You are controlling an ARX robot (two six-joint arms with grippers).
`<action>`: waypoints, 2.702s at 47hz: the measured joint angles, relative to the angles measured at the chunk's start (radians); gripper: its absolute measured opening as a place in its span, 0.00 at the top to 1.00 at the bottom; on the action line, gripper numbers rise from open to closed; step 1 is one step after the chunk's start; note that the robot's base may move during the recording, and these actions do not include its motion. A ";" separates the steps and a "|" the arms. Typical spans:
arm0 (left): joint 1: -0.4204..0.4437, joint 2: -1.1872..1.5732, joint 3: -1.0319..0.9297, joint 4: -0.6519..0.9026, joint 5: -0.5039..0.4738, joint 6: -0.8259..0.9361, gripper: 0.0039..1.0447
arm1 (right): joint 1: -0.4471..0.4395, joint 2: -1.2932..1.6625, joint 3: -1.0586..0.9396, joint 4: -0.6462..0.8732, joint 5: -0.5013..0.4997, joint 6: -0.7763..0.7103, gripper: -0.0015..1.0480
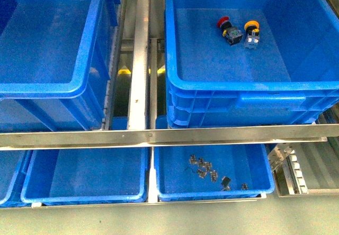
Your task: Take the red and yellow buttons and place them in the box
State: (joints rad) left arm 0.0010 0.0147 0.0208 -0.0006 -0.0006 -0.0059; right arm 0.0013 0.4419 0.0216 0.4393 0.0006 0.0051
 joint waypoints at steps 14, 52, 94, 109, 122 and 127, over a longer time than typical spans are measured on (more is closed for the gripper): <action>0.000 0.000 0.000 0.000 0.000 0.000 0.07 | 0.000 -0.149 0.000 -0.145 0.000 0.000 0.96; 0.000 0.000 0.000 0.000 0.000 0.000 0.07 | 0.000 -0.437 0.000 -0.438 0.000 0.000 0.96; 0.000 0.000 0.000 0.000 0.000 0.000 0.07 | 0.000 -0.437 0.000 -0.438 0.000 -0.002 0.06; 0.000 0.000 0.000 0.000 0.000 0.000 0.07 | 0.000 -0.437 0.000 -0.438 0.000 -0.002 0.06; 0.000 0.000 0.000 0.000 0.000 0.000 0.07 | 0.000 -0.437 0.000 -0.438 0.000 -0.002 0.06; 0.000 0.000 0.000 0.000 0.000 0.000 0.07 | 0.000 -0.437 0.000 -0.438 0.000 -0.002 0.06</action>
State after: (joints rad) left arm 0.0010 0.0147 0.0208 -0.0006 -0.0006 -0.0059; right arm 0.0013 0.0048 0.0216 0.0017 0.0002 0.0032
